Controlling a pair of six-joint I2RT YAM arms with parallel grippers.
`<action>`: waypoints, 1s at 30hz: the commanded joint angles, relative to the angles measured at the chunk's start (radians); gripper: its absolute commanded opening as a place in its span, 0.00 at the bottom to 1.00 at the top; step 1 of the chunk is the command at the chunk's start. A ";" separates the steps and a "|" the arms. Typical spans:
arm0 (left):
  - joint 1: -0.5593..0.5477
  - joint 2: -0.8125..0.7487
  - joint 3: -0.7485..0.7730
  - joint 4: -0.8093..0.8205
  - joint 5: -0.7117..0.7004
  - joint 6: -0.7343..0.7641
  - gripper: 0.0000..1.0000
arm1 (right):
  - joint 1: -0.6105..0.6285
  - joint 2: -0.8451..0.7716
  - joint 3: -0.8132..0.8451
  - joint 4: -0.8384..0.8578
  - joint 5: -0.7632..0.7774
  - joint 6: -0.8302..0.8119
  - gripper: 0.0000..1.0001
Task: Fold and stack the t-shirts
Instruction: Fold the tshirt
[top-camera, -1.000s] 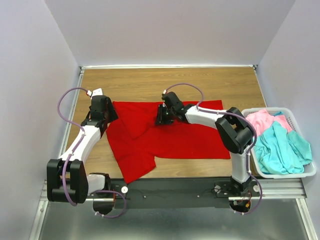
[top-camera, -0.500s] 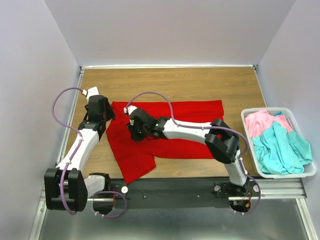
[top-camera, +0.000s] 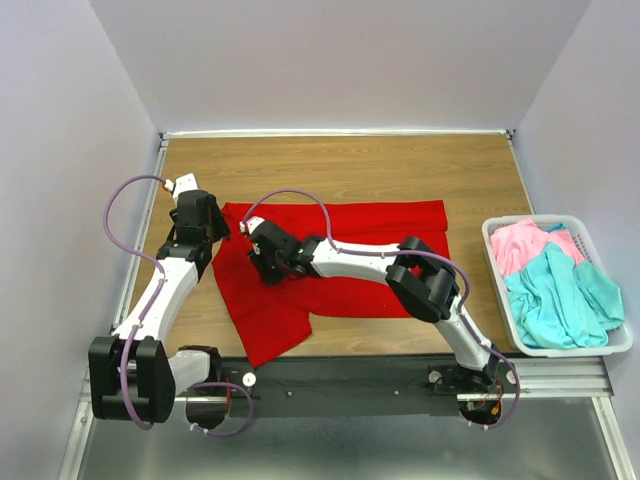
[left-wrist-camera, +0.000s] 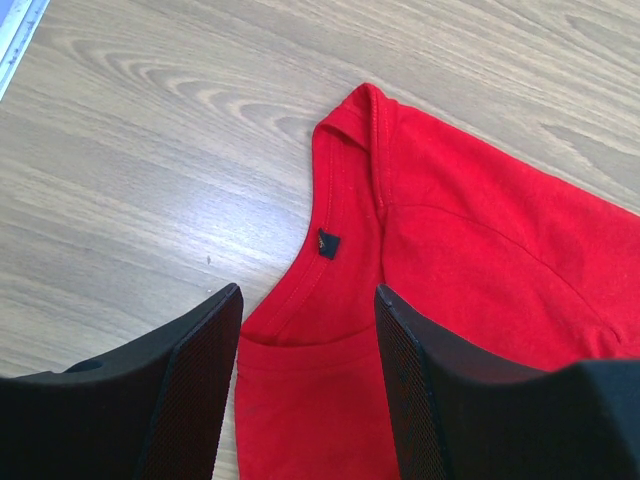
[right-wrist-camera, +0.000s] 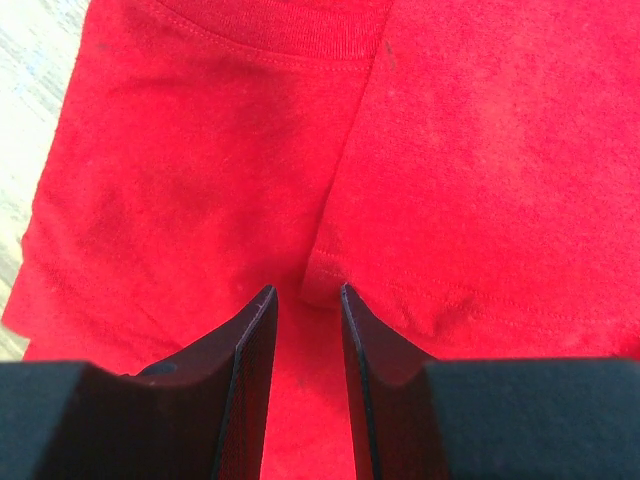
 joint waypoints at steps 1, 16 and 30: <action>0.000 -0.005 0.027 0.003 -0.023 -0.008 0.63 | 0.003 0.038 0.043 -0.010 0.021 -0.017 0.38; 0.000 0.001 0.026 0.003 -0.011 -0.005 0.63 | 0.003 0.027 0.038 -0.010 0.056 -0.014 0.01; 0.000 0.007 0.024 0.003 -0.005 -0.002 0.63 | 0.003 -0.023 0.060 -0.011 -0.026 0.039 0.01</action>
